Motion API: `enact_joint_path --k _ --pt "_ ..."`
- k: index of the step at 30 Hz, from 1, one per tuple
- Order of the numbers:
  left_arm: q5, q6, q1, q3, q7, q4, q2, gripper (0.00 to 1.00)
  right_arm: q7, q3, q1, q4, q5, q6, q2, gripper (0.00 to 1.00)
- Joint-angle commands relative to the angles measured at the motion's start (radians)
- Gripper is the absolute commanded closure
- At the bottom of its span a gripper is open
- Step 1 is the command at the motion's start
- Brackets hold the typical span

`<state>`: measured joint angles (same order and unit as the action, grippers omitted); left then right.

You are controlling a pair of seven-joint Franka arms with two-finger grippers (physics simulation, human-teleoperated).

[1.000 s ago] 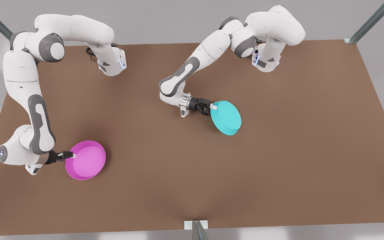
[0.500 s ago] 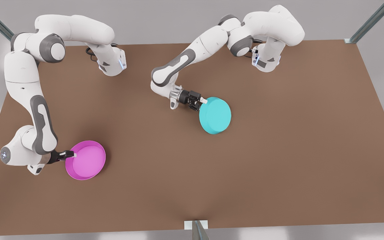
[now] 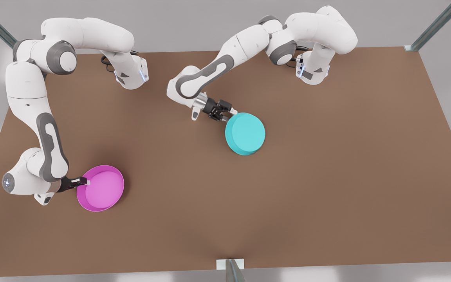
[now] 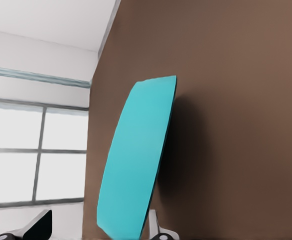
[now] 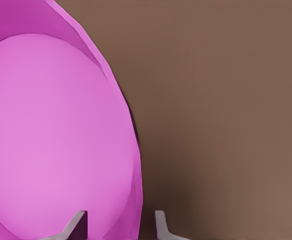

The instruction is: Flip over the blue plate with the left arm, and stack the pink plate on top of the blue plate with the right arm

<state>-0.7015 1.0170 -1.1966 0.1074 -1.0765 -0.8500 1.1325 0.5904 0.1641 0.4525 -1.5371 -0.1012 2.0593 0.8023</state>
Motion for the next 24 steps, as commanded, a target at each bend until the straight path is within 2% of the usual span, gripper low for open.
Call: enact_joint_path --k 1,4,5,9,11,12,15,17,22,23,24 --pt "0.148 0.000 0.000 0.000 -0.013 0.018 0.000 0.05 0.000 0.000 0.000 0.000 0.000 -0.001 0.000 0.51" --pt "0.422 0.135 0.071 -0.002 -0.232 0.060 -0.103 0.04 0.002 0.000 0.000 0.003 0.000 -0.001 0.000 0.67" --pt "0.528 0.156 0.127 -0.002 -0.258 0.060 -0.160 0.04 0.002 0.000 0.000 0.003 0.000 0.001 0.000 0.69" --pt "0.773 0.181 0.489 -0.002 -0.276 0.060 -0.333 0.00 0.003 0.000 0.000 0.003 0.000 0.001 0.000 0.76" --pt "0.870 0.201 0.785 -0.002 -0.264 0.060 -0.373 0.00 0.003 0.000 0.000 0.003 0.000 -0.001 0.000 0.79" --pt "0.887 0.218 0.874 -0.002 -0.205 0.060 -0.375 0.00 0.005 0.000 0.000 0.003 0.000 -0.001 0.000 0.79" --pt "0.870 0.212 1.084 -0.008 0.306 0.058 -0.376 0.00 0.006 0.000 0.000 0.003 0.000 -0.001 -0.002 0.79" --pt "0.780 0.175 1.154 -0.008 0.599 0.058 -0.401 0.00 0.006 0.000 -0.002 0.005 0.000 -0.001 -0.002 0.79" --pt "0.755 0.104 1.198 -0.020 0.843 0.032 -0.543 0.00 -0.006 0.006 -0.020 0.017 -0.006 -0.037 -0.012 0.79" --pt "0.715 0.135 1.198 -0.020 0.912 -0.101 -0.649 0.00 -0.012 0.006 -0.037 0.046 -0.012 -0.094 -0.015 0.79" --pt "0.706 0.256 1.194 -0.060 1.024 -0.331 -0.815 0.00 -0.040 0.008 -0.054 0.049 -0.014 -0.120 -0.018 0.79"
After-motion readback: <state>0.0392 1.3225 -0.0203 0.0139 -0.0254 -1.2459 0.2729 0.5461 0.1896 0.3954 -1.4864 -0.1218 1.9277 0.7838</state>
